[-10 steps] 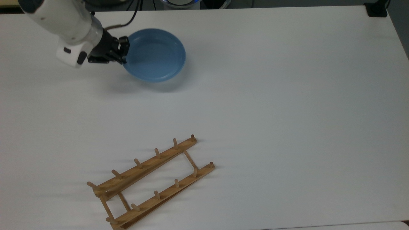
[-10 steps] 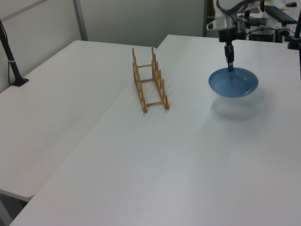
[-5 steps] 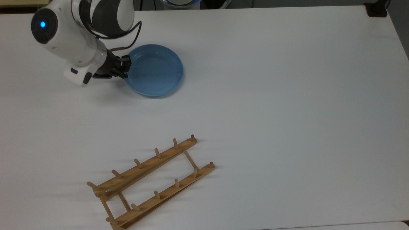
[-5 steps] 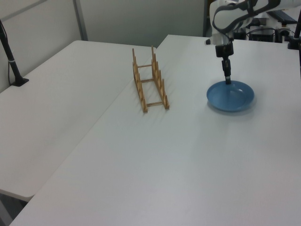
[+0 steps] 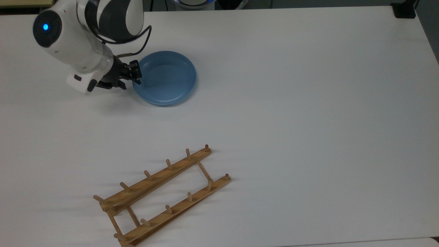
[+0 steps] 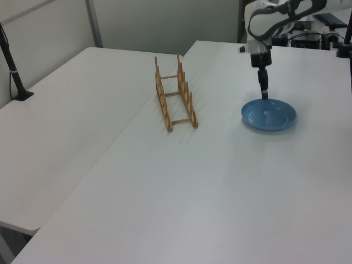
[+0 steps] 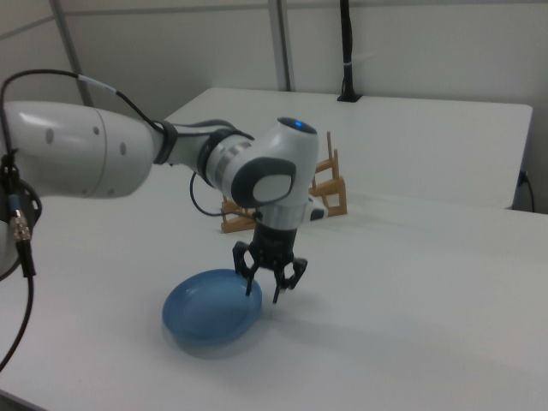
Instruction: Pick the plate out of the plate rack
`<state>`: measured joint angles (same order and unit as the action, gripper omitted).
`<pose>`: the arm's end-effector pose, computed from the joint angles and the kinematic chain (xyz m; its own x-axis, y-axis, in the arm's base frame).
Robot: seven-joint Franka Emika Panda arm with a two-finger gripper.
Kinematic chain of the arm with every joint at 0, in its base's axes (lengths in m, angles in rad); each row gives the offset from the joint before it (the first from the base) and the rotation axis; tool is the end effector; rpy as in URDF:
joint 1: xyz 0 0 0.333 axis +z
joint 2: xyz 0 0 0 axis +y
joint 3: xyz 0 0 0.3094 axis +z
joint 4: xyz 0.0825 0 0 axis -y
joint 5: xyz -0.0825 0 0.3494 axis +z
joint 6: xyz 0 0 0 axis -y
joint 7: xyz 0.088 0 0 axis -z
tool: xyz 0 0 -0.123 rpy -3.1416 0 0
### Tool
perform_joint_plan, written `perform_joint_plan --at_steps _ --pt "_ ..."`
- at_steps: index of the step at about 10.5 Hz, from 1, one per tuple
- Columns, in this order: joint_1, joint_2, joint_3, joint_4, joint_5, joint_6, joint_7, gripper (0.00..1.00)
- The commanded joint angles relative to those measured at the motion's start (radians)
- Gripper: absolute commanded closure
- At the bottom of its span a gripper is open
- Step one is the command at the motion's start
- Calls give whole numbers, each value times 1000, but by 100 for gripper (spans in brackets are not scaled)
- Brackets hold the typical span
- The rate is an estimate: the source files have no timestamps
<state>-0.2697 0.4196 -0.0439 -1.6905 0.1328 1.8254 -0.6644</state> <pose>0.5695 -0.1689 0.3313 0.9362 0.3115 -0.1627 0.2665 -0.9311 -0.2492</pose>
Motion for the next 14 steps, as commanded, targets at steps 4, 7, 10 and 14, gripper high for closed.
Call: perform_joint_plan --at_steps 4,7,10,14 --pt "87 -332 10 31 4 -113 376 0" --pt "197 -438 9 35 1 -164 760 0" --pt "315 -499 -8 38 -10 -230 1011 0" --pt "362 -487 -17 32 -134 -145 686 0"
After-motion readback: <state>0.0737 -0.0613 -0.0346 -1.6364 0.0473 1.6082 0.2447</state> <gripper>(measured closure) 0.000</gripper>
